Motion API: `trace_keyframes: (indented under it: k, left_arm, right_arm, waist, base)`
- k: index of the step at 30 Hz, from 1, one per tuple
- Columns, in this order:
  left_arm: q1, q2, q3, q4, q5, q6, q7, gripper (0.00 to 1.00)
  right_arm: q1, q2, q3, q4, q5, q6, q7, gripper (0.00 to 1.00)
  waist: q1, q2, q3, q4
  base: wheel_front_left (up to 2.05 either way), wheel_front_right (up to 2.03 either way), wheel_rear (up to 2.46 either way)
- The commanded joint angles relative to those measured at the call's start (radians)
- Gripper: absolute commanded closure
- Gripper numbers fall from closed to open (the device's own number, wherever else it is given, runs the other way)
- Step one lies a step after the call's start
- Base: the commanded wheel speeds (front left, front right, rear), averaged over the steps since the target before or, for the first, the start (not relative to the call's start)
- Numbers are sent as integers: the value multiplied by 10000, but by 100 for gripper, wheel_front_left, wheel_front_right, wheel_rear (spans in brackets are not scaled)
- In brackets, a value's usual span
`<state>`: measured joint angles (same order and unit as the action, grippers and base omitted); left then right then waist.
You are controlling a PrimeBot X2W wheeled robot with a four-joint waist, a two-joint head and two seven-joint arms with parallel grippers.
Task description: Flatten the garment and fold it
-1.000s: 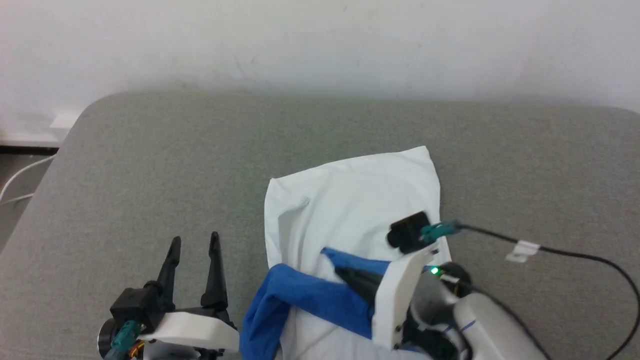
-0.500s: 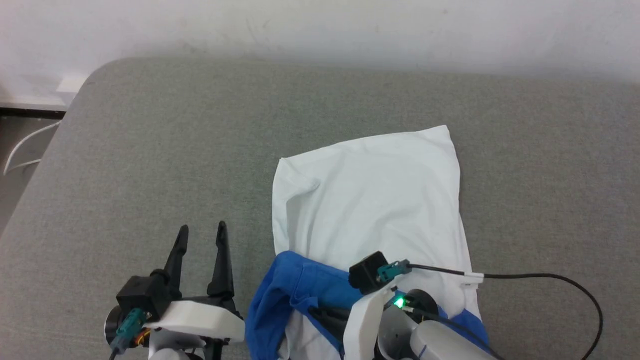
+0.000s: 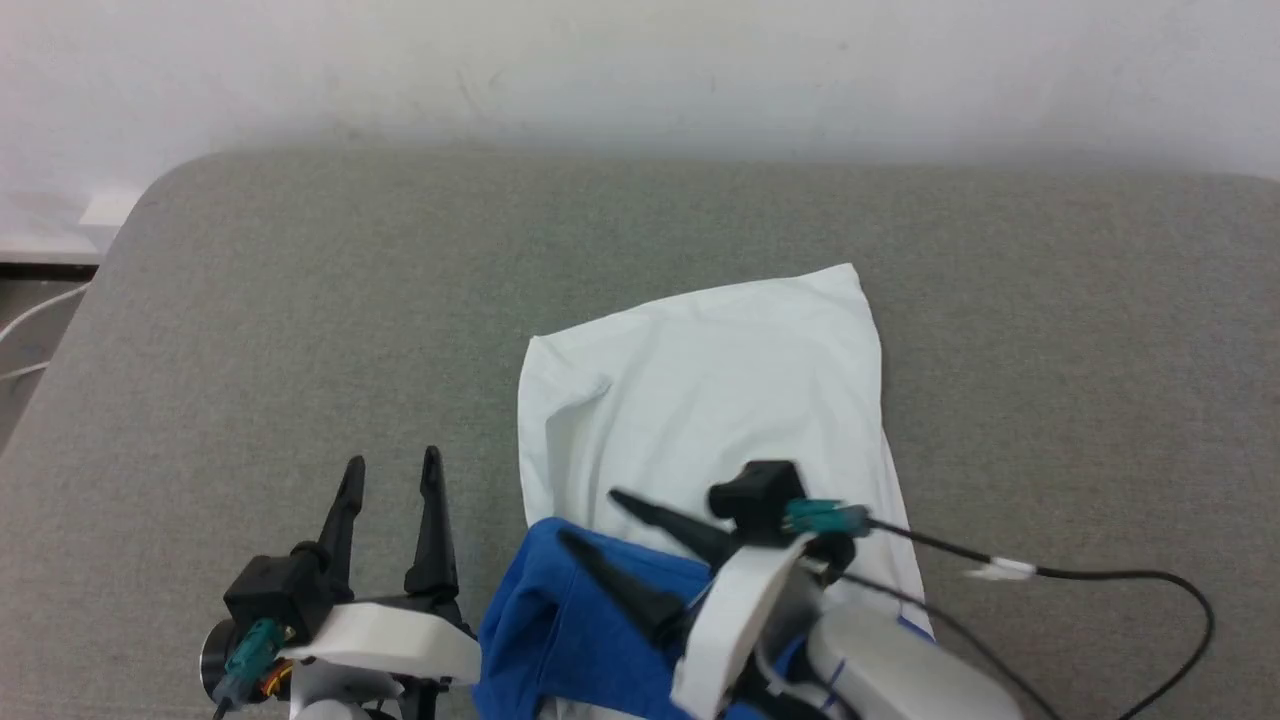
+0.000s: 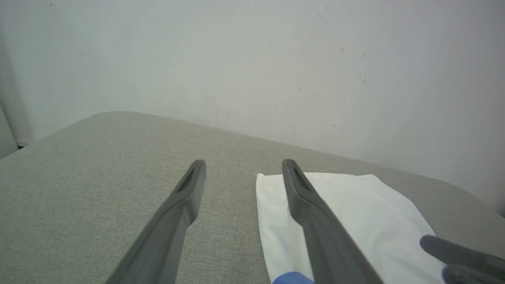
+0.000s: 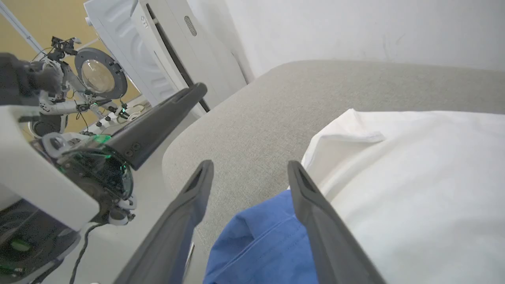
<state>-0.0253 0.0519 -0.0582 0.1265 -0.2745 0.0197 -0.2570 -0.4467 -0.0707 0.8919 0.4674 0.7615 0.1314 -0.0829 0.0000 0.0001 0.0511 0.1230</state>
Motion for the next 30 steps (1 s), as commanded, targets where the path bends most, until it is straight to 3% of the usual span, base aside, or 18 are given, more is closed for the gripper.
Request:
trace_keyframes:
  k: [1,7,16,23,30]
  left_arm:
    - [110,-15,61,45,-41,50,-47,0]
    - [227,-15,197,52,24,131,-47,0]
    - [304,25,406,59,112,271,-47,0]
    - [-337,218,417,369,22,214,277,0]
    - [-2824,856,233,1538,-290,-476,1732,0]
  right_arm:
    - [-79,-207,-254,-166,-199,-7,-336,0]
    - [521,-703,-2889,-329,-1945,-7,-1381,0]
    - [2617,-439,-7225,-1940,-4649,-7,-1019,0]
    - [4117,-56,-8572,-4395,-5447,-7,176,0]
    - [4467,152,-8804,-6001,-5528,-7,809,0]
  waist:
    - [0,-1,-185,-151]
    - [0,-1,-438,-433]
    - [0,-1,-530,-828]
    - [0,-1,-166,-1201]
    - [0,-1,994,-1593]
  base:
    - [0,0,0]
    - [0,0,0]
    - [0,0,0]
    - [0,0,0]
    - [0,0,0]
